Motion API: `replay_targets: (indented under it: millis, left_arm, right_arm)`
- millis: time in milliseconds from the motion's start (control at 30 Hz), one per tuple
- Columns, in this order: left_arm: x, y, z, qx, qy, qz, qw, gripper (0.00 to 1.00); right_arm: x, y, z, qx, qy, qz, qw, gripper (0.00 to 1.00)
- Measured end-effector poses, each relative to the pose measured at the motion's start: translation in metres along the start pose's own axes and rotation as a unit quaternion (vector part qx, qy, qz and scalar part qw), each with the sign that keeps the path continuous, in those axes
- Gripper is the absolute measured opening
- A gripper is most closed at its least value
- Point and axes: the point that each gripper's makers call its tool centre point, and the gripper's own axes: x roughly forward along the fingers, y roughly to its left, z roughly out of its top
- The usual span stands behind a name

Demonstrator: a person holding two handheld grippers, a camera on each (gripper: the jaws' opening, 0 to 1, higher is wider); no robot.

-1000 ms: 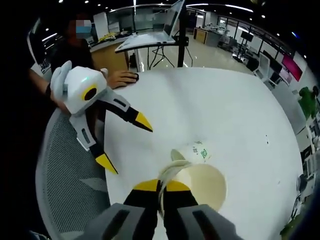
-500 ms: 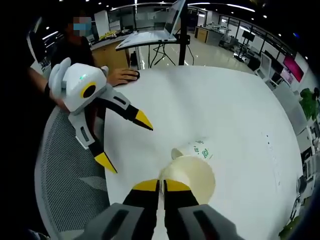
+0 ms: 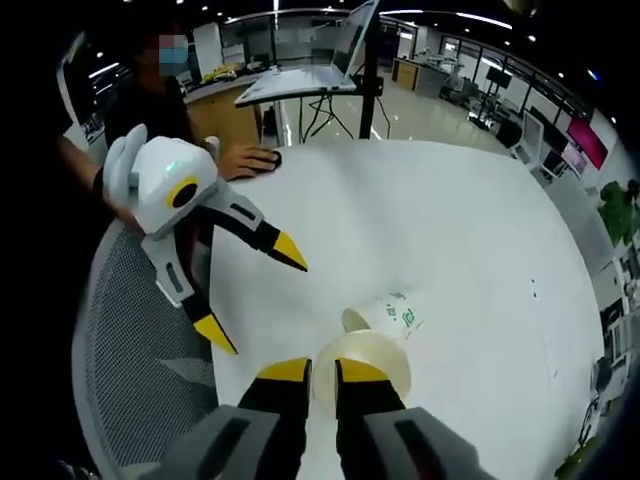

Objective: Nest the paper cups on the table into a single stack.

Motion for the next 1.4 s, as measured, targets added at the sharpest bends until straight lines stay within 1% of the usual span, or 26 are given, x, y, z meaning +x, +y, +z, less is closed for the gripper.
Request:
replay_targets:
  millis: [133, 233, 367, 400, 467, 567, 600, 667, 700, 733, 800, 833, 900, 967, 1000, 1067, 1100, 1133, 1167, 1233, 1300, 1367, 1400]
  left_arm:
    - [0.000, 0.000, -0.001, 0.001, 0.001, -0.001, 1.0000, 0.67]
    - [0.000, -0.002, 0.000, 0.001, 0.002, -0.002, 1.0000, 0.67]
    - [-0.001, -0.003, 0.000, 0.002, 0.004, -0.003, 1.0000, 0.67]
    - [-0.001, -0.003, 0.000, 0.002, 0.004, -0.003, 1.0000, 0.67]
    - [-0.001, -0.003, -0.001, 0.002, 0.004, -0.003, 1.0000, 0.67]
    - [0.000, -0.003, -0.002, 0.002, 0.005, -0.004, 1.0000, 0.67]
    - [0.001, -0.003, -0.002, 0.002, 0.005, -0.004, 1.0000, 0.67]
    - [0.000, -0.004, -0.001, 0.002, 0.006, -0.005, 1.0000, 0.67]
    - [0.000, -0.004, -0.001, 0.003, 0.006, -0.005, 1.0000, 0.67]
    - [0.000, -0.004, -0.001, 0.003, 0.007, -0.005, 1.0000, 0.67]
    - [0.000, -0.004, -0.002, 0.004, 0.008, -0.006, 0.9999, 0.67]
    - [0.001, -0.004, -0.002, 0.004, 0.008, -0.007, 0.9999, 0.67]
    - [0.001, -0.004, -0.003, 0.004, 0.008, -0.007, 0.9999, 0.67]
    - [0.001, -0.004, -0.003, 0.002, 0.008, -0.007, 0.9999, 0.67]
    - [0.001, -0.003, -0.003, 0.002, 0.007, -0.006, 1.0000, 0.67]
    - [0.000, -0.003, -0.002, 0.000, 0.007, -0.005, 1.0000, 0.67]
    - [0.000, -0.003, -0.002, -0.001, 0.006, -0.005, 1.0000, 0.67]
    - [0.000, -0.003, -0.001, -0.002, 0.005, -0.005, 1.0000, 0.67]
    - [0.000, -0.002, -0.001, -0.002, 0.005, -0.004, 1.0000, 0.67]
    - [0.000, -0.002, -0.002, -0.002, 0.005, -0.004, 1.0000, 0.67]
    - [0.001, -0.002, -0.002, -0.001, 0.005, -0.004, 1.0000, 0.67]
    - [0.002, -0.001, -0.002, -0.001, 0.005, -0.004, 1.0000, 0.67]
    - [0.002, 0.000, -0.002, -0.001, 0.005, -0.003, 1.0000, 0.67]
  right_arm:
    - [-0.002, -0.006, 0.013, 0.001, -0.023, -0.013, 0.9996, 0.08]
    - [0.000, -0.012, 0.025, -0.005, -0.036, -0.031, 0.9988, 0.12]
    - [0.005, -0.020, 0.035, -0.005, -0.045, -0.051, 0.9977, 0.21]
    - [0.006, -0.025, 0.038, -0.004, -0.047, -0.062, 0.9970, 0.24]
    - [0.009, -0.032, 0.042, -0.004, -0.049, -0.079, 0.9957, 0.28]
    - [0.017, -0.041, 0.047, 0.000, -0.047, -0.091, 0.9947, 0.37]
    - [0.018, -0.042, 0.047, 0.000, -0.043, -0.094, 0.9947, 0.43]
    - [0.027, -0.049, 0.043, -0.018, -0.014, -0.106, 0.9942, 0.49]
    - [0.031, -0.054, 0.040, -0.036, 0.009, -0.117, 0.9924, 0.51]
    - [0.033, -0.055, 0.038, -0.051, 0.024, -0.124, 0.9907, 0.51]
    - [0.041, -0.058, 0.035, -0.080, 0.056, -0.128, 0.9870, 0.51]
    - [0.045, -0.058, 0.035, -0.082, 0.064, -0.127, 0.9865, 0.51]
    - [0.055, -0.056, 0.038, -0.079, 0.063, -0.121, 0.9875, 0.51]
    - [0.060, -0.048, 0.038, -0.087, 0.078, -0.107, 0.9873, 0.52]
    - [0.066, -0.047, 0.034, -0.094, 0.091, -0.100, 0.9864, 0.53]
    - [0.069, -0.045, 0.033, -0.107, 0.103, -0.100, 0.9837, 0.54]
    - [0.070, -0.045, 0.031, -0.115, 0.113, -0.103, 0.9816, 0.54]
    - [0.075, -0.051, 0.025, -0.126, 0.127, -0.105, 0.9783, 0.54]
    - [0.078, -0.053, 0.023, -0.128, 0.131, -0.106, 0.9774, 0.54]
    - [0.077, -0.052, 0.020, -0.130, 0.144, -0.109, 0.9749, 0.54]
    - [0.087, -0.057, 0.015, -0.134, 0.156, -0.109, 0.9726, 0.55]
    - [0.093, -0.059, 0.011, -0.136, 0.162, -0.107, 0.9715, 0.56]
    - [0.095, -0.060, 0.007, -0.134, 0.170, -0.103, 0.9708, 0.56]
